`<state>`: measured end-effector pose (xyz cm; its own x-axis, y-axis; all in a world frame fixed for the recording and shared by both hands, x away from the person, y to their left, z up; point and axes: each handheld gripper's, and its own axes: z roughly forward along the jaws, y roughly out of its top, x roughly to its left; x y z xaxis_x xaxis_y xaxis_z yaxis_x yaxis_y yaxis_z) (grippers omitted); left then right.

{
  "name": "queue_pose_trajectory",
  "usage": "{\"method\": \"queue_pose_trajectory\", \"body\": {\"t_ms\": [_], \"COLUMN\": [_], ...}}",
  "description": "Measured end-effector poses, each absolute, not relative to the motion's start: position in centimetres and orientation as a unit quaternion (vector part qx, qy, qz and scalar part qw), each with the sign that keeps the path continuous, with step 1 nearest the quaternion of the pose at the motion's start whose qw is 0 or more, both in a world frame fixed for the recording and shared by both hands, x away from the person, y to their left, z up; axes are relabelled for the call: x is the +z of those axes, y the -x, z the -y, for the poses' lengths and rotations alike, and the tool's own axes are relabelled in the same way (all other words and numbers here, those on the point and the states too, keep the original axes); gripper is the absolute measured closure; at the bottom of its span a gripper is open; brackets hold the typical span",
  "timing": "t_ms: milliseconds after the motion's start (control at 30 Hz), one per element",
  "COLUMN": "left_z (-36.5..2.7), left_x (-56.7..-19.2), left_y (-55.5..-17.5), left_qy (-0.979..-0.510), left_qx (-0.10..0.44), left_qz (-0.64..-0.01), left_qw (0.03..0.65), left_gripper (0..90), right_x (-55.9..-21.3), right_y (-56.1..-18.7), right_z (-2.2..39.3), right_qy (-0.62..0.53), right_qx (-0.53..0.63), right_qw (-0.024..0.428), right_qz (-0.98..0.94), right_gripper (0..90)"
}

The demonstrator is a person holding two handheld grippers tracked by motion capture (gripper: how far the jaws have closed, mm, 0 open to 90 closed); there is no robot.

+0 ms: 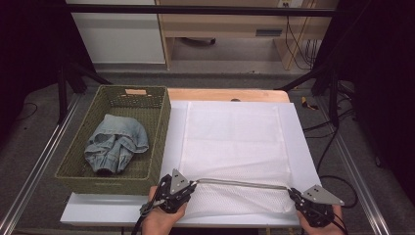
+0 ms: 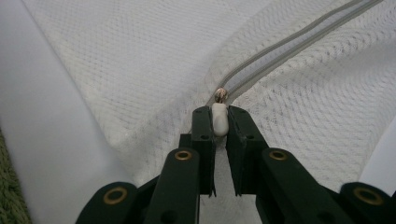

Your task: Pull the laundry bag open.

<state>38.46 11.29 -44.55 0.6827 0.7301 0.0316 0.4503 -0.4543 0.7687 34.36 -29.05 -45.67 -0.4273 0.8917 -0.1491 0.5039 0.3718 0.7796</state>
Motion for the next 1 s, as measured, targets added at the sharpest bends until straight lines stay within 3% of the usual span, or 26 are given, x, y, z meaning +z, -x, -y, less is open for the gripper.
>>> {"method": "queue_pose_trajectory", "body": {"t_ms": [1000], "left_z": [-13.3], "left_x": [-44.8], "left_y": [-37.6], "left_qy": [-0.834], "left_qx": [0.184], "left_qz": [-0.359], "left_qw": [0.375], "left_gripper": [81.7], "right_x": [-45.9], "right_y": [-34.4], "right_z": [29.1], "right_qy": [-0.452], "right_qx": [0.33], "right_qw": [0.287], "right_qz": [-0.777], "right_gripper": [85.2]}}
